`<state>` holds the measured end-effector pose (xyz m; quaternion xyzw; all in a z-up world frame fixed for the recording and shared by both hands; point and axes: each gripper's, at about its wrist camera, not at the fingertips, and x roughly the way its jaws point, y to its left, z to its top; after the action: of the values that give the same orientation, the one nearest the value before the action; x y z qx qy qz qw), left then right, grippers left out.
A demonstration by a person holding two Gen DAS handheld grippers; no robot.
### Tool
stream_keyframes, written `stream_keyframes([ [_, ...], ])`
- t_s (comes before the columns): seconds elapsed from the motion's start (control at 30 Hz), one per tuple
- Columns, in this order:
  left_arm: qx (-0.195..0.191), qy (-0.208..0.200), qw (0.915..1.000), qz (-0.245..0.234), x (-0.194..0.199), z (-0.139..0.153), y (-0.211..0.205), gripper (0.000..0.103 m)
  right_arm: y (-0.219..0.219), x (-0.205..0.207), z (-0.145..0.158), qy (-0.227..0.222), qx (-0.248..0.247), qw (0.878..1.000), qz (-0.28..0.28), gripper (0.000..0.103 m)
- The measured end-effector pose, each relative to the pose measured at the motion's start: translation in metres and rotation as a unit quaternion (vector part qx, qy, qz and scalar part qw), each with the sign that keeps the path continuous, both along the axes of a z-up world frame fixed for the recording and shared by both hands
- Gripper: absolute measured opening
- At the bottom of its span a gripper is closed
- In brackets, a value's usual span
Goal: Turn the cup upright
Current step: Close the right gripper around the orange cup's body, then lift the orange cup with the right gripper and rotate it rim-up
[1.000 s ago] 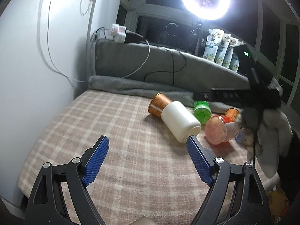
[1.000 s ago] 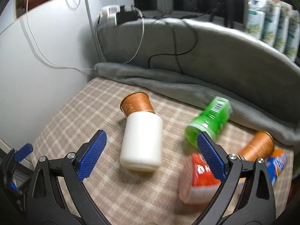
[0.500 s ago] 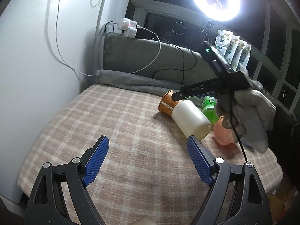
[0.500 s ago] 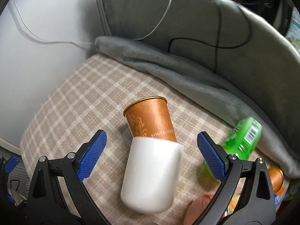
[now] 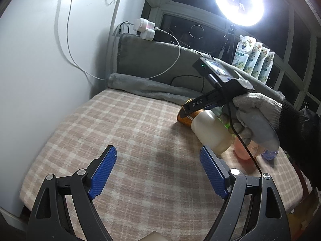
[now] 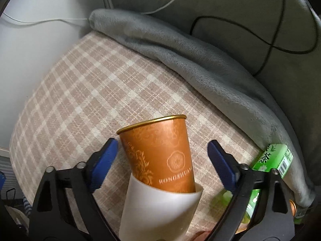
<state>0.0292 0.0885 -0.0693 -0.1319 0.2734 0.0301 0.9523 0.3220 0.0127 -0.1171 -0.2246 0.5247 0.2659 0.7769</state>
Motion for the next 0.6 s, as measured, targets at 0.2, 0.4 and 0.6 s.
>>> stream_keyframes([
  [0.2, 0.000, -0.001, 1.0000, 0.005, 0.000, 0.000, 0.005, 0.085, 0.011, 0.009, -0.008, -0.001, -0.005, 1.000, 0.000, 0.070],
  [0.4, 0.003, 0.001, 1.0000, 0.007, 0.001, 0.001, 0.006, 0.085, 0.024, 0.014, -0.003, -0.017, 0.008, 1.000, 0.000, 0.069],
  [0.6, 0.010, -0.001, 0.9999, 0.013, -0.001, 0.003, 0.009, 0.085, 0.038, 0.022, 0.006, -0.031, 0.037, 0.999, -0.004, 0.069],
])
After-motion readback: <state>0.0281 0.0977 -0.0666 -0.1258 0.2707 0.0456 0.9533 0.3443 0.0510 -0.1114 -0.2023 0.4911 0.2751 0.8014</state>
